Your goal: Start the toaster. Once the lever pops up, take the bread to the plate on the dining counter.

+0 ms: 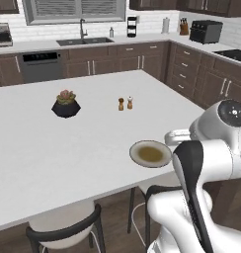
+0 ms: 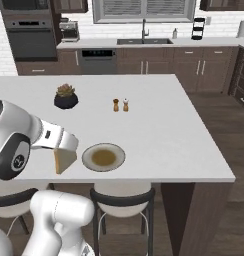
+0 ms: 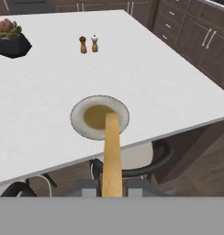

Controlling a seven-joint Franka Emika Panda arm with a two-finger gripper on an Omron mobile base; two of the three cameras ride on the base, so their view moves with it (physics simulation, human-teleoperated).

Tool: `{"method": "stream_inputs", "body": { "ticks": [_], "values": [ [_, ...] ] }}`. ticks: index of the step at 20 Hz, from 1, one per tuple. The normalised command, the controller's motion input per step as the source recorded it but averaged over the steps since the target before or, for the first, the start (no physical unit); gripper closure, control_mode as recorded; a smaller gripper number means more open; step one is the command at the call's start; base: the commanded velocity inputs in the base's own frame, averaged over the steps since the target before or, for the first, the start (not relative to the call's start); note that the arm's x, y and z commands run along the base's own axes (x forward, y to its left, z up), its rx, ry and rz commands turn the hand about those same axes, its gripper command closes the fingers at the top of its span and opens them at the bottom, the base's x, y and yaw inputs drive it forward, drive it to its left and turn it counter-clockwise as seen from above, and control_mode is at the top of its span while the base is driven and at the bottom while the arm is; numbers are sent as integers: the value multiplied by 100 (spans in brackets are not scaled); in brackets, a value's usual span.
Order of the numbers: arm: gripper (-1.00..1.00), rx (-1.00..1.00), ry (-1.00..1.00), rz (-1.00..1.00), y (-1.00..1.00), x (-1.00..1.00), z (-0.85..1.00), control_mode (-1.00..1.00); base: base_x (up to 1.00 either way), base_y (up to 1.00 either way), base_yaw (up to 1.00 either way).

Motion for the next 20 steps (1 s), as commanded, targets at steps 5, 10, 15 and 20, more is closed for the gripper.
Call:
{"method": "stream_inputs", "body": {
  "ticks": [5, 10, 15, 20],
  "values": [
    [100, 0, 0, 2, -5, 8, -1, -100, 14, -3, 1],
    [100, 4, 0, 29, -25, 64, -18, -100, 0, 0, 0],
    [100, 16, 10, 36, 0, 77, -12, -100, 0, 0, 0],
    [100, 38, 21, 32, 0, 63, -23, -100, 0, 0, 0]
  ]
}}
